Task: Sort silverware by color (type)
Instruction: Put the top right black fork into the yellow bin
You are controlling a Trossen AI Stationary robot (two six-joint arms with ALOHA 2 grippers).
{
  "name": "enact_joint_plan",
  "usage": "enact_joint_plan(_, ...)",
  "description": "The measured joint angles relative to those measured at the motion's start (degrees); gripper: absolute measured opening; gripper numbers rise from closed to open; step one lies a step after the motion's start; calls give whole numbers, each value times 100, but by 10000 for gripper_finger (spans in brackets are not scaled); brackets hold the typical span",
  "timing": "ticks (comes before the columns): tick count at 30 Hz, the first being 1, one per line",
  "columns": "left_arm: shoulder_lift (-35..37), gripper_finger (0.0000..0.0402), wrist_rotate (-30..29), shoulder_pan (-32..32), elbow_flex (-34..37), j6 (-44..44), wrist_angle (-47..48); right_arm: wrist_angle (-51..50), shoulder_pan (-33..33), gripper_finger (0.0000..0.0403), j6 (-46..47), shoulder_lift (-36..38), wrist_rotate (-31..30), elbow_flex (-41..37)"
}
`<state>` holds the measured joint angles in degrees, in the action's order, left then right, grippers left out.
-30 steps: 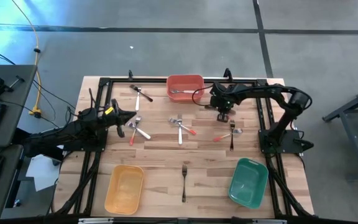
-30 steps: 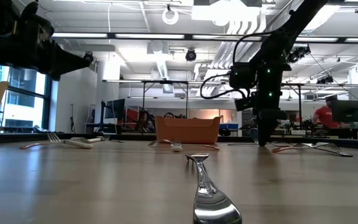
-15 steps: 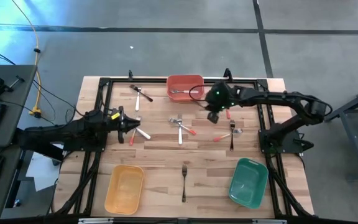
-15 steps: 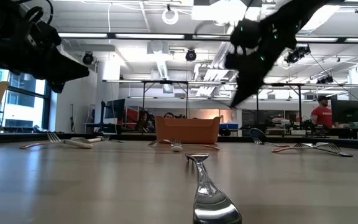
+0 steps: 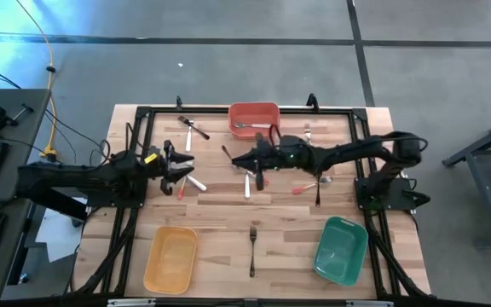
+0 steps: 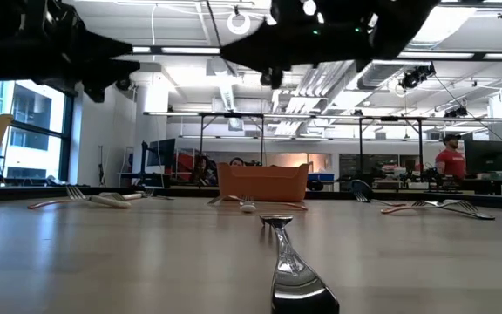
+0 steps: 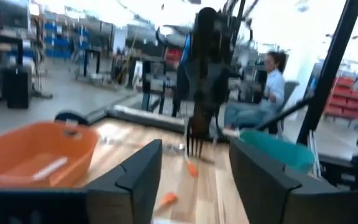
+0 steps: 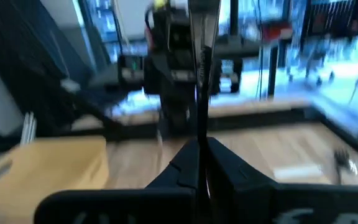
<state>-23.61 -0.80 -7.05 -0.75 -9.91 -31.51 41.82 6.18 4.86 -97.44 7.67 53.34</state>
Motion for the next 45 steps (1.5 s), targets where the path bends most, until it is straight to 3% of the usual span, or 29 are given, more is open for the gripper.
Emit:
enact_joint_plan(4, -336, 202, -10, 0, -11, -21, -793, 167, -128, 0, -233, -493, -149, 463)
enact_joint_plan(14, -1106, 207, 116, 4, -580, -27, -889, 20, -210, 0, -532, -1246, -143, 1493)
enact_joint_plan(27, -2087, 207, 51, -4, -1252, 191, -956, 96, -210, 0, -757, -1389, -148, 1637)
enact_joint_plan(34, -2612, 204, 466, 0, -1548, 208, -1299, 110, -210, 0, -792, -1389, -151, 1637)
enact_joint_plan(39, -2847, 154, 465, 0, -1687, 164, -1298, 108, -210, 0, -793, -1389, -150, 1637)
enact_joint_plan(45, -2827, 27, 498, 0, -1740, 403, -1263, 85, -210, 0, -883, -1389, -111, 1637)
